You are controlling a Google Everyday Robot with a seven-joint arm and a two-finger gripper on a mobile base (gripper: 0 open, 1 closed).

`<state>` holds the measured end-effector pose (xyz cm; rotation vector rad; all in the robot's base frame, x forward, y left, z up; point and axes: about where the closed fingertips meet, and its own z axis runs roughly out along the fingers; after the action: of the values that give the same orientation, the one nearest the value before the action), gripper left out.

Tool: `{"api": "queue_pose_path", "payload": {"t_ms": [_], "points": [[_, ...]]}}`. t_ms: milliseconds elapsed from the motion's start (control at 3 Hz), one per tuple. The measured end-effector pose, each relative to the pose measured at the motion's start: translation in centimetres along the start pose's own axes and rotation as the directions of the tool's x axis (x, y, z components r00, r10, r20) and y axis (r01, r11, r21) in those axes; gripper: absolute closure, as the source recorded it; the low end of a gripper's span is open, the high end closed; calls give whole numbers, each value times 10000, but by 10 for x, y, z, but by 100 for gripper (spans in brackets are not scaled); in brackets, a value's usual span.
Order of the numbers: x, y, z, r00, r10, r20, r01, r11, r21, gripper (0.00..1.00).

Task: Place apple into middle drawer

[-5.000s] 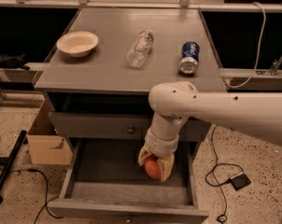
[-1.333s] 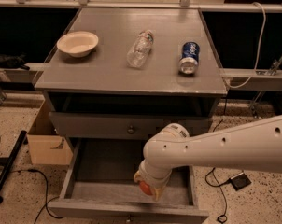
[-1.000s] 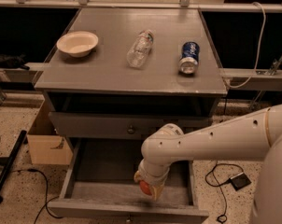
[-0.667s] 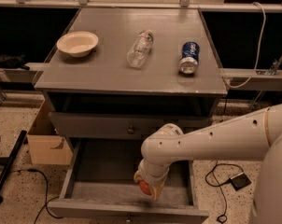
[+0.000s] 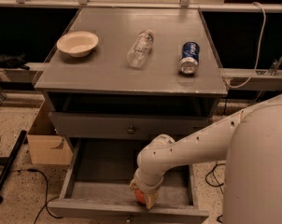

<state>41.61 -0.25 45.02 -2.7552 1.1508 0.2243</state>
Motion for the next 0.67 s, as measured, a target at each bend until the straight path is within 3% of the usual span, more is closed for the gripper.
{"api": "queue_pose_path", "payload": {"t_ms": [333,667], "points": [[8,-16,0,9999,-101,-39,100,9995,-293,100],[22,-49,0,9987,-408,-311,387,9971,-652,100]]}}
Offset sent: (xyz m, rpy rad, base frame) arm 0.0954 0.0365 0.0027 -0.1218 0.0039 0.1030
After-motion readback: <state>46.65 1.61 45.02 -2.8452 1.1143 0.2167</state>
